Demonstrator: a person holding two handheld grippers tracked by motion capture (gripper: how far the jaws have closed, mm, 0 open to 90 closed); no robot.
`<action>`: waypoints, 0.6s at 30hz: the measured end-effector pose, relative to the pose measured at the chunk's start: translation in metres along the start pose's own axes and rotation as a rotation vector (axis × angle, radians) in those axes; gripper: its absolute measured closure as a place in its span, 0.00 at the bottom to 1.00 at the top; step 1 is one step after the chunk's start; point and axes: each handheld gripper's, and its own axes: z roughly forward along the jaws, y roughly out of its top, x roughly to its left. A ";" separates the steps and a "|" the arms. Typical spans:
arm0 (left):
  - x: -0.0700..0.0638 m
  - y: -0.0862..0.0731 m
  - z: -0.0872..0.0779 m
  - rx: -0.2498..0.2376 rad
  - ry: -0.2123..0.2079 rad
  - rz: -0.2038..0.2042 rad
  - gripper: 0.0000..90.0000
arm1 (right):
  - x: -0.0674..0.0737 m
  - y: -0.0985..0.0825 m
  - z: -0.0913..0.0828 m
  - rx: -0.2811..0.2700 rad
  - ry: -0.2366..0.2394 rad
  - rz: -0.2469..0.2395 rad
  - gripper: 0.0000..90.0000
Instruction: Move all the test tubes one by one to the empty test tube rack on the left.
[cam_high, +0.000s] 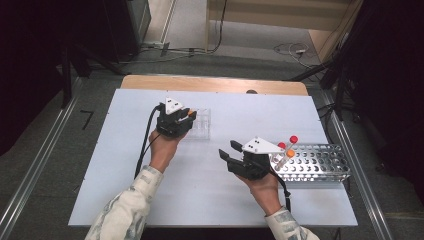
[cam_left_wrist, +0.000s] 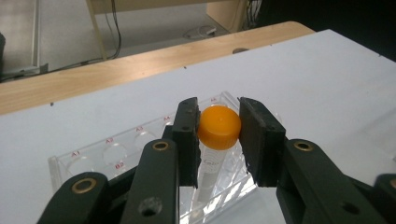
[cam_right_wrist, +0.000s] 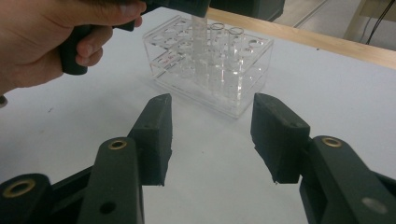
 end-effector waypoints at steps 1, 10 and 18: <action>0.000 -0.001 0.001 0.001 0.001 -0.001 0.74 | 0.000 0.000 0.000 -0.001 0.001 0.001 0.52; 0.002 0.002 -0.007 -0.020 -0.027 -0.032 0.60 | -0.001 0.000 -0.003 -0.003 0.002 0.006 0.47; -0.001 0.003 -0.017 -0.029 -0.007 -0.056 0.28 | -0.002 -0.004 -0.021 -0.008 0.006 0.010 0.37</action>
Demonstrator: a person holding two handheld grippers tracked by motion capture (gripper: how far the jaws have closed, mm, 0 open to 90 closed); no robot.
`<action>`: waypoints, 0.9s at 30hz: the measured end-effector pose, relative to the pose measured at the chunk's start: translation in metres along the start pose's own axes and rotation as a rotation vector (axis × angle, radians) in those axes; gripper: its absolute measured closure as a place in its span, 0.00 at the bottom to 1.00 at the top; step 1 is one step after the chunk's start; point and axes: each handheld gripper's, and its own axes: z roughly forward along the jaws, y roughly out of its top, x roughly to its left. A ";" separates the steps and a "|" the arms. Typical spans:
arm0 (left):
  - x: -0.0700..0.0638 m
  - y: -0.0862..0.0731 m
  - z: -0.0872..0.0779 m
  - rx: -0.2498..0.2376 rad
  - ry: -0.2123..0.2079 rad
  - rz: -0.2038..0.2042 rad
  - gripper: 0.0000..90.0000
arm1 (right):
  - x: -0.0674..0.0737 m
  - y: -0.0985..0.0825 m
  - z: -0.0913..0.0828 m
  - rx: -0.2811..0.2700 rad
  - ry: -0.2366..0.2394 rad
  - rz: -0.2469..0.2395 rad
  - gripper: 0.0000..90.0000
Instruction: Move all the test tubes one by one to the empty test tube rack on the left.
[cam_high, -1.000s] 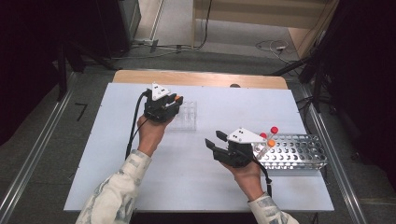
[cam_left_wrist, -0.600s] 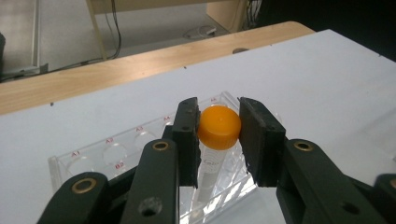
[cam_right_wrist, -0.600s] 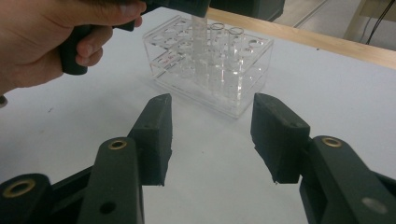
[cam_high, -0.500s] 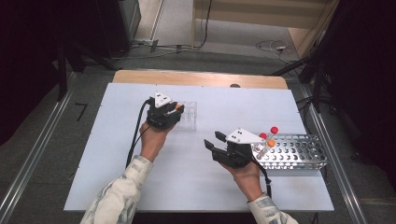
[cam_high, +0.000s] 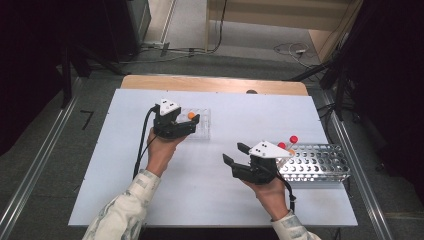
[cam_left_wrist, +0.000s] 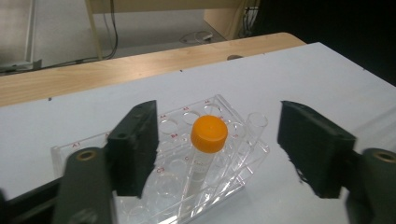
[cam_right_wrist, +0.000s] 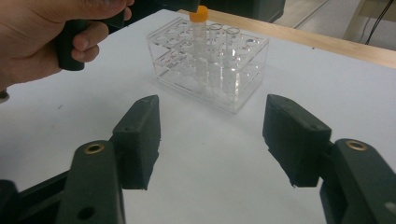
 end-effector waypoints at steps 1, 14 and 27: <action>0.000 0.000 -0.001 -0.001 -0.001 -0.003 0.26 | 0.000 -0.001 -0.004 -0.003 -0.004 -0.004 0.36; -0.004 -0.004 -0.008 0.011 -0.028 -0.016 0.16 | -0.022 -0.019 -0.076 -0.068 -0.084 0.023 0.32; -0.008 -0.006 -0.008 0.009 -0.056 -0.025 0.09 | -0.062 -0.048 -0.109 -0.079 -0.246 0.079 0.36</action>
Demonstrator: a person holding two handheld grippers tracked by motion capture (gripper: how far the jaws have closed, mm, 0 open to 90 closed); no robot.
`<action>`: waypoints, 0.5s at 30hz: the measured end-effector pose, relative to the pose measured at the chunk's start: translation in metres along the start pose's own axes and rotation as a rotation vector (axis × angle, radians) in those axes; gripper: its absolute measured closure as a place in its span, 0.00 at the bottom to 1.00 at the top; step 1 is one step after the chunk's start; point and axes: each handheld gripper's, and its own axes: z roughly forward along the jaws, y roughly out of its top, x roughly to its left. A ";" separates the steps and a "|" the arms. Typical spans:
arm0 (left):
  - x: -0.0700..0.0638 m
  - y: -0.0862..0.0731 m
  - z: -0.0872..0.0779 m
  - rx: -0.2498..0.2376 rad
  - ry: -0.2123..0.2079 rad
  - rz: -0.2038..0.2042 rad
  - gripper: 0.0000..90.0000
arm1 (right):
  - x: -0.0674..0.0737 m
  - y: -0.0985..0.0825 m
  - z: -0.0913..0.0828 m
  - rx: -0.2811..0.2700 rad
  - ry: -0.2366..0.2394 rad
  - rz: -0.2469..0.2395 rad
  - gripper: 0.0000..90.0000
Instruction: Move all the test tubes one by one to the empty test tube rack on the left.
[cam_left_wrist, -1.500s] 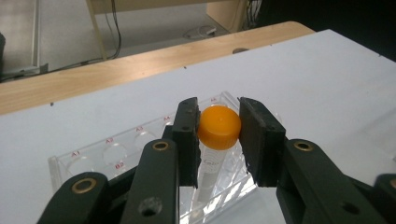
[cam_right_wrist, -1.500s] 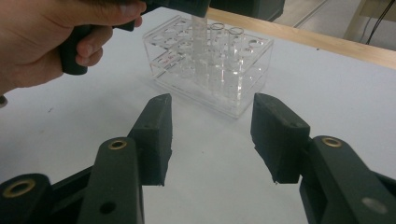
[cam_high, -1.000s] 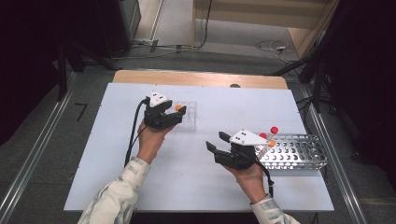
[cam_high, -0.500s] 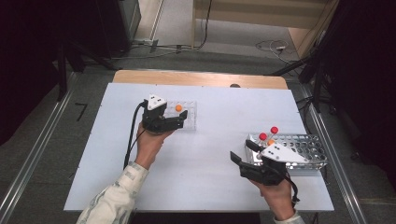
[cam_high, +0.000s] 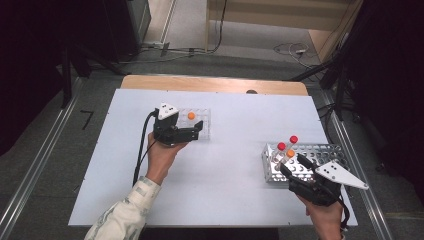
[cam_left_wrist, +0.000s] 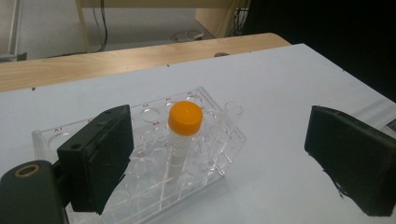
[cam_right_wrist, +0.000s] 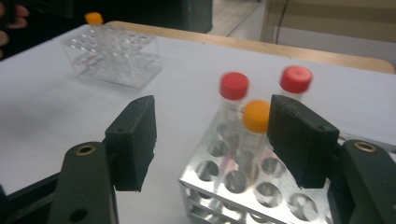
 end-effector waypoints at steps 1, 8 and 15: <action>-0.001 0.000 0.000 0.003 -0.003 0.000 0.08 | -0.003 -0.003 0.002 0.002 -0.010 0.001 0.38; -0.004 0.000 -0.002 -0.001 -0.016 0.010 0.08 | -0.016 -0.016 0.020 0.034 -0.032 0.026 0.46; -0.008 -0.002 -0.001 0.004 -0.029 0.020 0.08 | -0.022 -0.022 0.034 0.055 -0.059 0.034 0.57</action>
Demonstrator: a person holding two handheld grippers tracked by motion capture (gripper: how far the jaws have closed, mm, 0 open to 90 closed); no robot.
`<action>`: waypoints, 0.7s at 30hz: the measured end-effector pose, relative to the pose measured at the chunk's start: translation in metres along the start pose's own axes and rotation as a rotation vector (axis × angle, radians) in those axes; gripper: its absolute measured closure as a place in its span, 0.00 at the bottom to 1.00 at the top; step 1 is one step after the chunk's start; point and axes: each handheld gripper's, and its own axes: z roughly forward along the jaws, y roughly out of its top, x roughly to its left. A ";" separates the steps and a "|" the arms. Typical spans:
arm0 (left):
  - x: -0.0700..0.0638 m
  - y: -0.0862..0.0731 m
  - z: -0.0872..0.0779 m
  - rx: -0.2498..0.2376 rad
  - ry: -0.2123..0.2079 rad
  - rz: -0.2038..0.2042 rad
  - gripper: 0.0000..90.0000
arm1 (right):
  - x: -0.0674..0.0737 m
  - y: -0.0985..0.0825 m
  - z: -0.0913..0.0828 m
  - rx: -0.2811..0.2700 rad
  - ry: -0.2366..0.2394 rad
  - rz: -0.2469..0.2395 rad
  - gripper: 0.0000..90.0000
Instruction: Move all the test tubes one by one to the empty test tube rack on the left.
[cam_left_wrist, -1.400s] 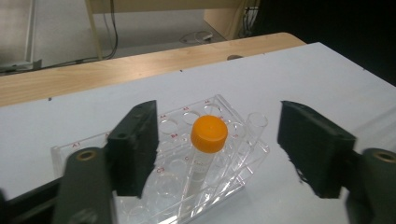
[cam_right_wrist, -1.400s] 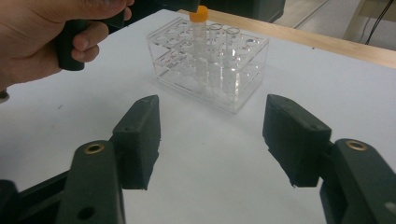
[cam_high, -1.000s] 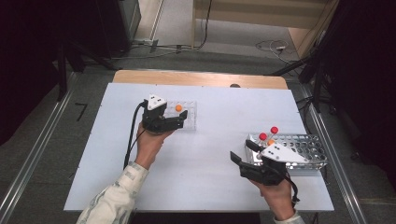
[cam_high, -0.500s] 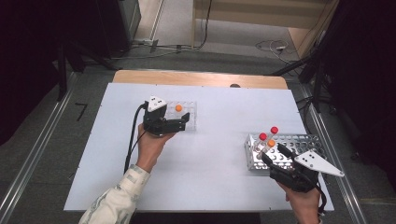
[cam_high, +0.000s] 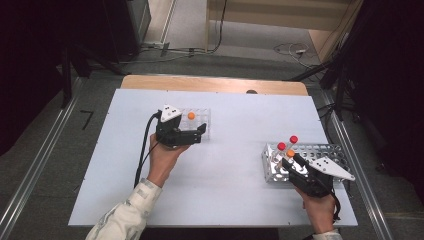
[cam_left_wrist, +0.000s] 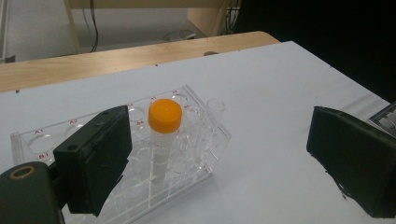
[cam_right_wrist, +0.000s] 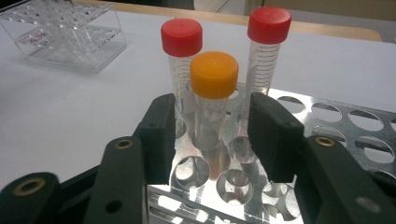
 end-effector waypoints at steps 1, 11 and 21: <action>0.000 0.000 0.000 0.001 0.002 -0.001 0.08 | 0.000 0.000 0.002 0.004 -0.001 0.000 0.58; -0.001 -0.001 0.001 0.008 -0.002 -0.006 0.08 | -0.001 -0.002 0.010 0.004 -0.012 -0.021 0.70; -0.003 -0.003 0.001 0.010 -0.006 0.000 0.08 | 0.003 0.002 0.008 0.004 -0.015 -0.035 0.79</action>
